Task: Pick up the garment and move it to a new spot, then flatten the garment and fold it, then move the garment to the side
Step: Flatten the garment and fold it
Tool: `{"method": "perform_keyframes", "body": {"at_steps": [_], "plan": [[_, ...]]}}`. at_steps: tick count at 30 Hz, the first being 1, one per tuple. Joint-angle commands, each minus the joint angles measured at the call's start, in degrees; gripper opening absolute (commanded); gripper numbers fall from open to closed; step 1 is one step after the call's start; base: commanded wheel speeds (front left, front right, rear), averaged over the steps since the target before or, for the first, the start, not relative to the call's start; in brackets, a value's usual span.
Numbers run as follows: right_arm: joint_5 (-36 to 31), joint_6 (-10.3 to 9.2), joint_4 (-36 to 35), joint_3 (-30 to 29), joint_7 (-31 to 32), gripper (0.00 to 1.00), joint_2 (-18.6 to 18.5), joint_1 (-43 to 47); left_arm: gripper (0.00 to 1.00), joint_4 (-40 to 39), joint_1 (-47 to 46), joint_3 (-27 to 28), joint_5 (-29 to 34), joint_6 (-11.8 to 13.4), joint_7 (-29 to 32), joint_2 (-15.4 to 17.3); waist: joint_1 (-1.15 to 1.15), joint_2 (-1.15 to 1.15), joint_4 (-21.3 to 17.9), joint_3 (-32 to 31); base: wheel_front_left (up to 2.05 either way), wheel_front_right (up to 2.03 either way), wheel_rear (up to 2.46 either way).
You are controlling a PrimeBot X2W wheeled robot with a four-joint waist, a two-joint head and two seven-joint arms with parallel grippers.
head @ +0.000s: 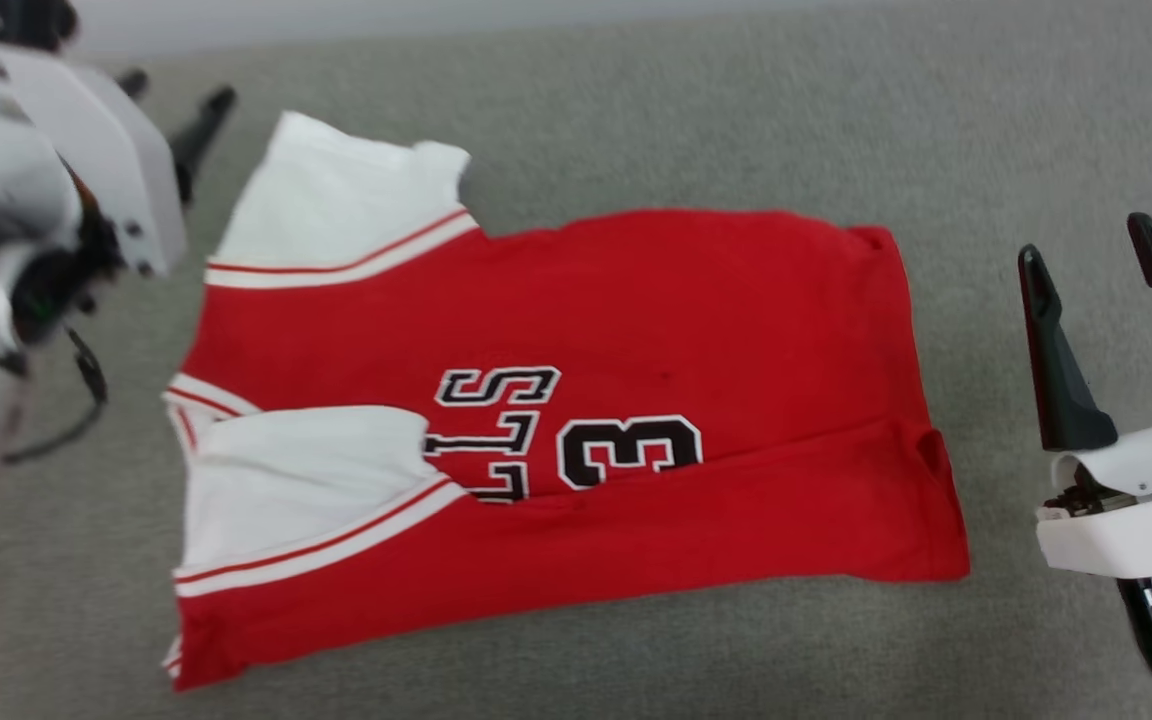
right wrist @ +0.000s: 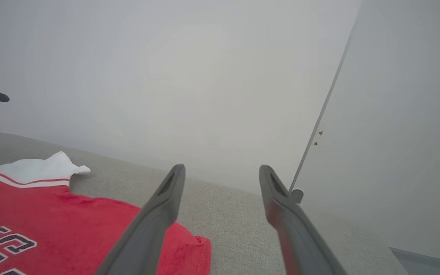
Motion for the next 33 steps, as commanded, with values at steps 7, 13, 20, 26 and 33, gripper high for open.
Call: {"method": "perform_keyframes", "body": {"at_steps": [7, 13, 20, 26, 33], "plan": [[0.48, -0.06, 0.94, 1.06, -1.30, 1.00, 1.27, -2.28, 1.00, 6.90, -8.16, -0.93, 0.39, -2.91, 5.34, 0.60, 0.00, 0.00, -6.13, 9.60, 0.00, 0.00, 0.00], [1.10, -0.06, 2.28, 1.83, -2.71, 1.00, 2.32, -3.09, 1.00, 11.00, -12.59, -2.71, 1.09, -4.09, 10.96, 0.97, 0.00, 0.00, -7.76, 13.19, 0.00, 0.00, 0.00], [1.58, -0.06, 3.37, 2.39, -3.65, 1.00, 3.06, -4.36, 1.00, 14.30, -15.39, -4.87, 2.70, -3.65, 15.79, 1.67, 0.00, 0.00, -8.80, 15.31, 0.00, 0.00, 0.00], [2.05, -0.06, 3.91, 2.61, -3.90, 1.00, 3.22, -5.15, 1.00, 18.17, -15.13, -6.67, 3.36, -1.67, 20.28, 1.12, 0.00, 0.00, -9.11, 16.37, 0.00, 0.00, 0.00], [2.68, -0.06, 4.12, 2.30, -3.15, 1.00, 3.34, -5.83, 0.00, 19.55, -14.92, -7.46, 2.07, -0.51, 24.99, -0.27, 0.00, 0.00, -8.80, 16.48, 0.00, 0.00, 0.00]]}}
